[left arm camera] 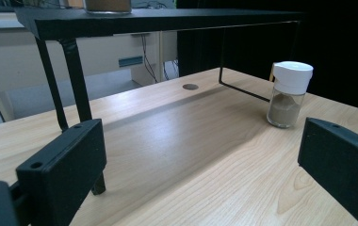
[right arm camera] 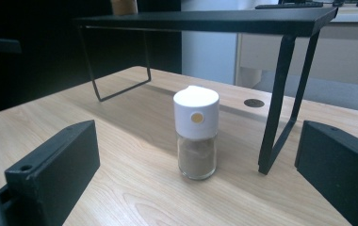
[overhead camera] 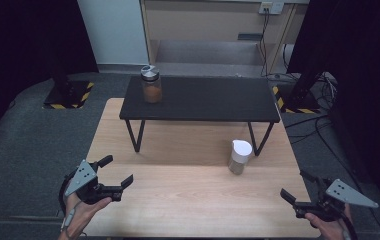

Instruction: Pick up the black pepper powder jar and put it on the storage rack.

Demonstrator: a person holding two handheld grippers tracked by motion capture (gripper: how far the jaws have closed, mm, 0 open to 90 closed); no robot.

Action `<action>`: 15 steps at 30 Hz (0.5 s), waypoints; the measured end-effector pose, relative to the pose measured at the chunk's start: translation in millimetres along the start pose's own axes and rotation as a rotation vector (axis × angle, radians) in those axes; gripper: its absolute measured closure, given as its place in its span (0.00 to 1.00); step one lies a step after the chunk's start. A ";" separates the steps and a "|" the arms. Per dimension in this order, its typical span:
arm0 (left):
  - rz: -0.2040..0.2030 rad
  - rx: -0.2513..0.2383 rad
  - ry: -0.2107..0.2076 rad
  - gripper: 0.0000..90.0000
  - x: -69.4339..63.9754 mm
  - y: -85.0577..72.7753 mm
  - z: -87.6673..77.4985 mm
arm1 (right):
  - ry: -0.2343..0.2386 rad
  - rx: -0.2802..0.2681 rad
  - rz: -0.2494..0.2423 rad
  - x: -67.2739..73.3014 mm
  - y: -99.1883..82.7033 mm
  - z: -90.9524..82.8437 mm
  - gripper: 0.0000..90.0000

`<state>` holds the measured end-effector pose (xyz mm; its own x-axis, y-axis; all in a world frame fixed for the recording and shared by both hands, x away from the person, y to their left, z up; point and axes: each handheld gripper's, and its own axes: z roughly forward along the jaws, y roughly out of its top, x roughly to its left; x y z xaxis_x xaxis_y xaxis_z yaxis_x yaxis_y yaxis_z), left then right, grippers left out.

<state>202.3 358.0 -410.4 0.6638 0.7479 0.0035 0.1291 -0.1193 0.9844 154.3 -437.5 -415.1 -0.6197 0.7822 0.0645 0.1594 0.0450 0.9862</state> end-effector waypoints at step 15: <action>0.011 0.003 -0.030 0.00 2.0 0.1 0.7 | 0.061 0.038 -0.033 -16.4 54.8 -9.2 0.01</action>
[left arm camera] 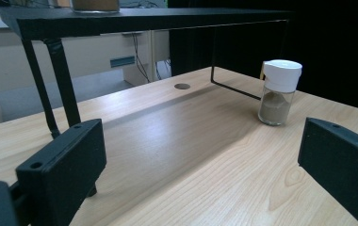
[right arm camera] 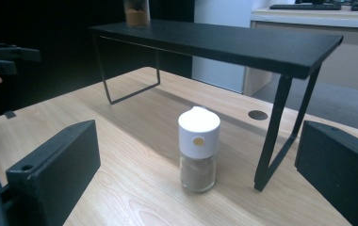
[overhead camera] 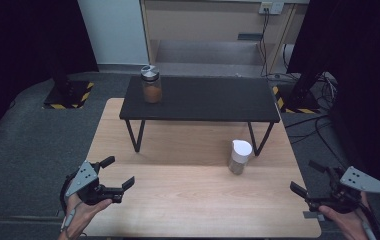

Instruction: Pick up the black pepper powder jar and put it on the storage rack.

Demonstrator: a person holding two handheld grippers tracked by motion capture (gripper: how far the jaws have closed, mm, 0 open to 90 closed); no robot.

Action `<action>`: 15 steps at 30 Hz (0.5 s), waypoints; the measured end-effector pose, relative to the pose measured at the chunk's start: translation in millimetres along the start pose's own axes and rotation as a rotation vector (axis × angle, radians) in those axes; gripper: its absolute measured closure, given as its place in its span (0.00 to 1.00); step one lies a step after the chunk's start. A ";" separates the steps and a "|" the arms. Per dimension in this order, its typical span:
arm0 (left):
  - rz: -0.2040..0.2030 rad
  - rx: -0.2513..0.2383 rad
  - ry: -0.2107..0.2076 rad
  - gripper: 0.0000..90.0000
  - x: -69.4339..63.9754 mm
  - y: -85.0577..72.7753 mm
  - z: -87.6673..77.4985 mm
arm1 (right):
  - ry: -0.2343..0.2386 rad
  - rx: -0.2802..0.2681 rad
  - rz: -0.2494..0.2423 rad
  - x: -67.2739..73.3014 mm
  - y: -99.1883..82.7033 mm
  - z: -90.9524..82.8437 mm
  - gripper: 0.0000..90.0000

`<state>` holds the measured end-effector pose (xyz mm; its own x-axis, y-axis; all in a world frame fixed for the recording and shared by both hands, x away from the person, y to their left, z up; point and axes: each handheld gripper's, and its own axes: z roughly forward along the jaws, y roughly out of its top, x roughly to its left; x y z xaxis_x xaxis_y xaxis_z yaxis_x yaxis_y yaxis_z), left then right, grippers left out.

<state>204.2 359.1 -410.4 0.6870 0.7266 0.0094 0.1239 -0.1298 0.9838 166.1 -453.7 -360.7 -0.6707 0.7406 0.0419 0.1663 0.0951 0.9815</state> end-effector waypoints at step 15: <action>0.000 0.005 -0.012 0.00 0.4 0.0 1.0 | 0.050 0.026 -0.014 -17.3 46.1 -2.9 0.02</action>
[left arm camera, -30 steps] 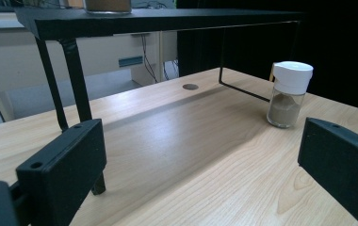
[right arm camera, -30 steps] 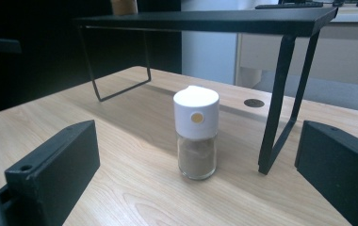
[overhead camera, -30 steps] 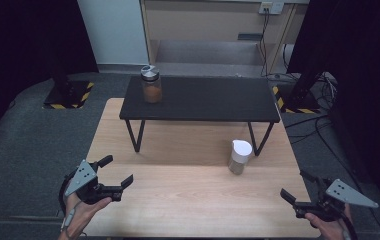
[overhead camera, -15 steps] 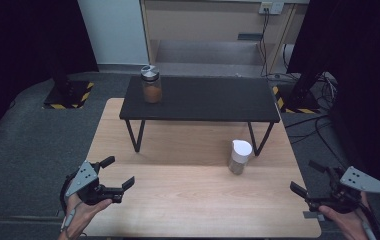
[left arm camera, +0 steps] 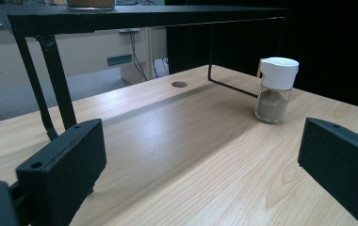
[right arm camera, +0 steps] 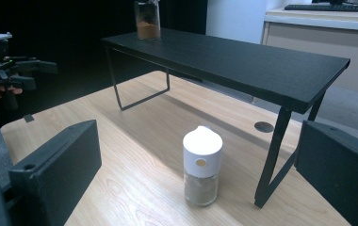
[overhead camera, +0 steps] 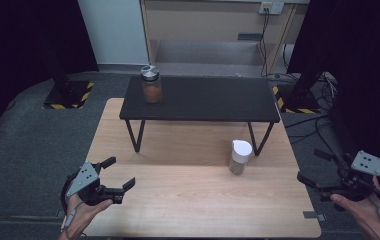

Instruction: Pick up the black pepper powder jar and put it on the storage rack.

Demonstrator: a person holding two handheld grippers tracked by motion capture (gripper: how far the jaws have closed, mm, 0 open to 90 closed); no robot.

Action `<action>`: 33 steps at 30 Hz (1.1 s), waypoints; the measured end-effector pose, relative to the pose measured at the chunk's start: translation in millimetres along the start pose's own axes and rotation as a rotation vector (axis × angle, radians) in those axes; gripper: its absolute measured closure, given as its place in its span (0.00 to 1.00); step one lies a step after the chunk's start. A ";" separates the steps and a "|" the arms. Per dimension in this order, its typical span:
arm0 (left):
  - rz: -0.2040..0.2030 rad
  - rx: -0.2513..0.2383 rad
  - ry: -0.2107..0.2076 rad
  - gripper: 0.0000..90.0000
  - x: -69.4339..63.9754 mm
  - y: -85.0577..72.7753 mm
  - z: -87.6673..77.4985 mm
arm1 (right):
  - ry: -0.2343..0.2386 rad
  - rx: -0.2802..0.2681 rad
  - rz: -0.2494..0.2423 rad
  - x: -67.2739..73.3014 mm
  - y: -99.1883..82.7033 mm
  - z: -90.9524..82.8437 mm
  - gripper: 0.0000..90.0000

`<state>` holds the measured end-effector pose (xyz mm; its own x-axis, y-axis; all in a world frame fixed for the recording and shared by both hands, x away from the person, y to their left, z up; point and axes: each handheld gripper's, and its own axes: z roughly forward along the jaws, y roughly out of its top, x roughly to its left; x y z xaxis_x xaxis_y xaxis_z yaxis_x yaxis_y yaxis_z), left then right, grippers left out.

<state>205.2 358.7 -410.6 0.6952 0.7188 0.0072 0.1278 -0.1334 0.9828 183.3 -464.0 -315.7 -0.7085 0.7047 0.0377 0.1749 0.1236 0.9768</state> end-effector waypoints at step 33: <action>0.005 0.009 -0.018 0.00 0.1 0.4 1.7 | 0.035 0.137 -0.004 -22.2 24.6 85.0 0.03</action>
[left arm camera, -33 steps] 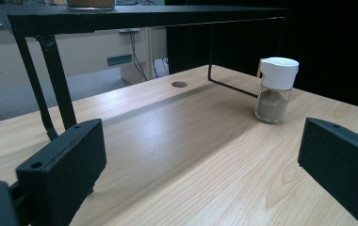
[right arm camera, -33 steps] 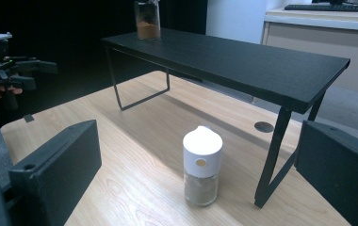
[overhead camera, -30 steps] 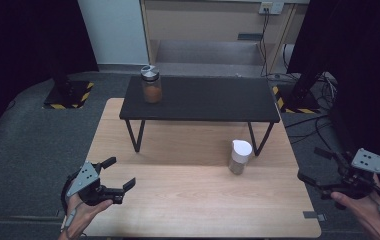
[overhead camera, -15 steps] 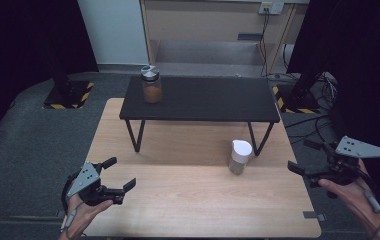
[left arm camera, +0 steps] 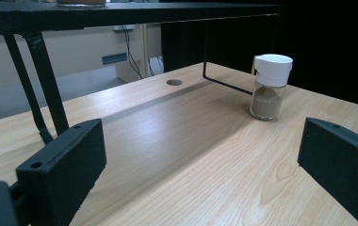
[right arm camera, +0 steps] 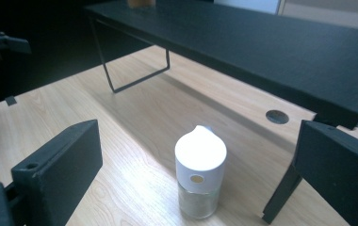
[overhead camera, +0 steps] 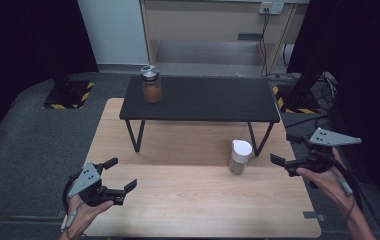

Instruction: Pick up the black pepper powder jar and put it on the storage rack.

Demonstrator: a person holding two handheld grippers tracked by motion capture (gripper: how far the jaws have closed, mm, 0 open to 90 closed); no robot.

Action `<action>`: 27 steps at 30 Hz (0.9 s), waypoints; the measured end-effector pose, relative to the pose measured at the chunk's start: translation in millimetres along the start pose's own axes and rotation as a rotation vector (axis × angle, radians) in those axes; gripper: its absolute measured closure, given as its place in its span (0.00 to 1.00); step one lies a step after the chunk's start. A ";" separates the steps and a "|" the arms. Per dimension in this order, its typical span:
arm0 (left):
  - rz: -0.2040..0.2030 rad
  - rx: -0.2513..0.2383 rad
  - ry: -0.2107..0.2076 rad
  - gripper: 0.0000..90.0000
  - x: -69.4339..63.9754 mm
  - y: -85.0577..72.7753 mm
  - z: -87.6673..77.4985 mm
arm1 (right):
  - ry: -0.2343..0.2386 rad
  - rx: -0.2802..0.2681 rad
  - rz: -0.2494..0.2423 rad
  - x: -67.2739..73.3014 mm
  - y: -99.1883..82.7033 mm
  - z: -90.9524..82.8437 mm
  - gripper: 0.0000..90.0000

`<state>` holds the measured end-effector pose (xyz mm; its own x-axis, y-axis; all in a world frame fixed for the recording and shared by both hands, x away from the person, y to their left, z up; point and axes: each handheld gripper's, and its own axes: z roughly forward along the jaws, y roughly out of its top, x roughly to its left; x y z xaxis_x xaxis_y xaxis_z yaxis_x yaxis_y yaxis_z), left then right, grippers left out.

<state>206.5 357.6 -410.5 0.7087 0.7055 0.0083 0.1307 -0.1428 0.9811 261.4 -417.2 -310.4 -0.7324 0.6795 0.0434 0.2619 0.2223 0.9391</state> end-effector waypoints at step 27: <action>0.001 0.002 -0.001 0.01 0.0 -0.6 -0.8 | -0.039 0.146 0.044 -0.7 -20.3 99.5 0.03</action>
<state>205.9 358.2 -411.0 0.7092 0.7050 0.0089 0.1313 -0.1445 0.9808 319.1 -352.5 -363.4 -0.6940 0.7168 0.0676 0.3837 0.2887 0.8772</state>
